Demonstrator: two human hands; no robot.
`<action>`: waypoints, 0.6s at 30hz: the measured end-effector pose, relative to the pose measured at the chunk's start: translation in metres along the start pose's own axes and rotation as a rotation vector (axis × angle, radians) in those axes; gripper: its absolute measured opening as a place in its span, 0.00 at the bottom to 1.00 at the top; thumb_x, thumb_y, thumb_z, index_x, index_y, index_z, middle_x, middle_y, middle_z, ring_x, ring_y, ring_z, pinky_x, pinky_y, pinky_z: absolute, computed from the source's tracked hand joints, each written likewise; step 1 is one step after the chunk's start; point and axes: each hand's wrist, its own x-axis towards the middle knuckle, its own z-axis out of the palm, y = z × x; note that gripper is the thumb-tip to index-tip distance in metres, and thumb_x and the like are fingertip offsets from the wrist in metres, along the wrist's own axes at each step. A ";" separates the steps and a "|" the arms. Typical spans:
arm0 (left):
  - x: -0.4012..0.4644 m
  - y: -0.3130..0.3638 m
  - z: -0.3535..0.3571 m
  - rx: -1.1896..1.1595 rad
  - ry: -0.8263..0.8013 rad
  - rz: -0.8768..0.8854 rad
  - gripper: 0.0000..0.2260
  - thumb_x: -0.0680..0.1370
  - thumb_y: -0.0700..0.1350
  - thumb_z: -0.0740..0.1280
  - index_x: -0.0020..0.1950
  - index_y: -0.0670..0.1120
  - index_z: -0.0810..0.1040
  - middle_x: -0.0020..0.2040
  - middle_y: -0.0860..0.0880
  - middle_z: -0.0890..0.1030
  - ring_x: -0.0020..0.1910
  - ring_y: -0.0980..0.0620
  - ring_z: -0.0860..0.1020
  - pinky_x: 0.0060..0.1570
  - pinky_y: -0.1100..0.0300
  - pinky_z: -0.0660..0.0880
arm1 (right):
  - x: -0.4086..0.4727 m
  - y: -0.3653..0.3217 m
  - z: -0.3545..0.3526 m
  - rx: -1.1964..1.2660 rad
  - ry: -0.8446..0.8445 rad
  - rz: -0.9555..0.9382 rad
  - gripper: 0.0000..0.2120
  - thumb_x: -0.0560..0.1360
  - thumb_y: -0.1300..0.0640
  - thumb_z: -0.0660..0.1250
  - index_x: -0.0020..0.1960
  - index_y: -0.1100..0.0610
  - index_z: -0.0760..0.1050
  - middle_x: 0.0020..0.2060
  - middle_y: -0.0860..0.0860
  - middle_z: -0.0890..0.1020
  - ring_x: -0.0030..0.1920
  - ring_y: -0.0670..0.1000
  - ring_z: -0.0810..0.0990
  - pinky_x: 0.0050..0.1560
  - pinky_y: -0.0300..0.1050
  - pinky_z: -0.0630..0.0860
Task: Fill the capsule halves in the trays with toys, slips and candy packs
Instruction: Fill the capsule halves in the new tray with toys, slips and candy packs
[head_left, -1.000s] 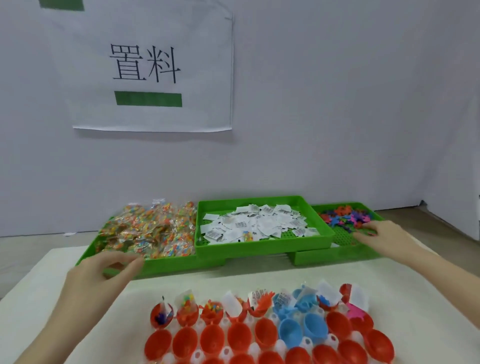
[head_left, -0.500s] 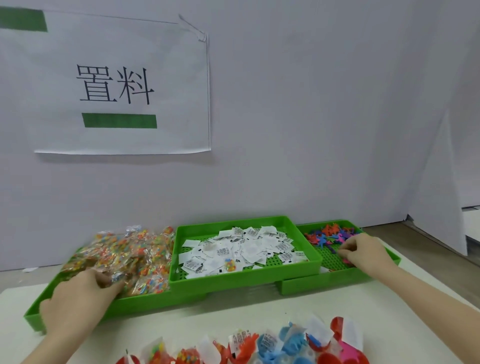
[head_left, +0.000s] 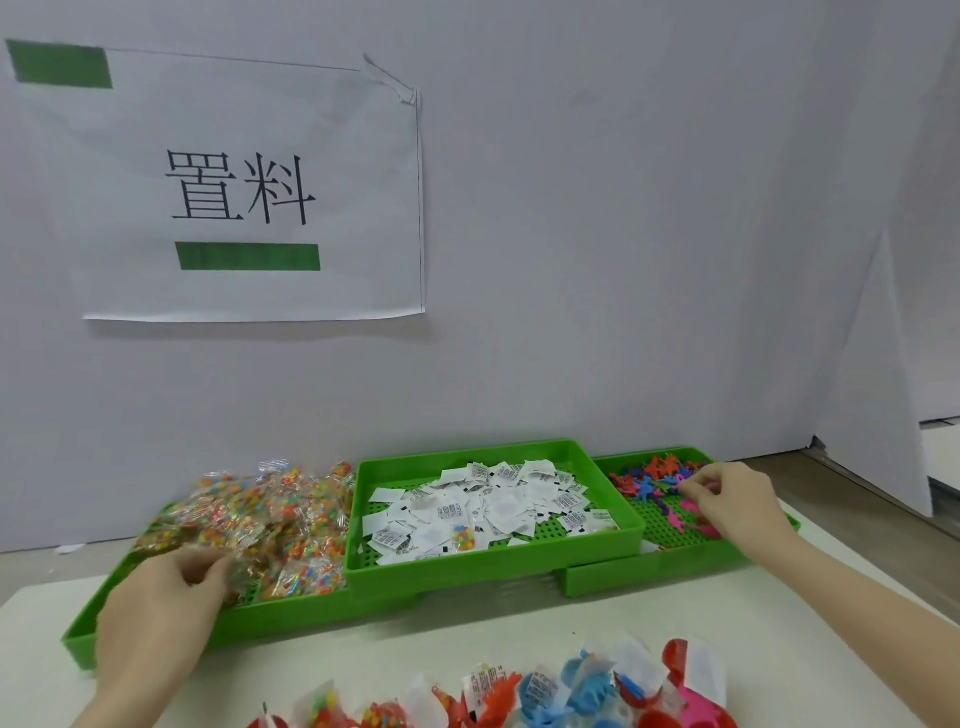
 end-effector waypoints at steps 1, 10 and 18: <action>-0.001 -0.002 -0.001 -0.024 0.014 0.020 0.04 0.74 0.41 0.69 0.43 0.42 0.83 0.42 0.41 0.82 0.45 0.40 0.77 0.44 0.52 0.71 | -0.001 0.000 0.000 0.002 0.004 -0.008 0.10 0.74 0.59 0.68 0.38 0.64 0.80 0.33 0.58 0.82 0.34 0.55 0.80 0.38 0.43 0.72; -0.005 -0.011 -0.006 -0.258 0.116 -0.029 0.03 0.76 0.41 0.66 0.42 0.45 0.77 0.52 0.38 0.78 0.52 0.36 0.76 0.56 0.41 0.71 | -0.010 -0.007 -0.001 0.016 -0.114 0.093 0.12 0.67 0.65 0.73 0.50 0.63 0.78 0.49 0.58 0.81 0.47 0.54 0.79 0.53 0.48 0.75; -0.016 0.004 -0.035 -0.723 0.277 -0.246 0.09 0.81 0.43 0.57 0.41 0.47 0.70 0.28 0.65 0.78 0.30 0.69 0.76 0.40 0.68 0.71 | -0.005 -0.012 -0.003 -0.437 -0.338 0.144 0.17 0.66 0.48 0.75 0.49 0.57 0.78 0.47 0.51 0.82 0.44 0.49 0.77 0.43 0.39 0.71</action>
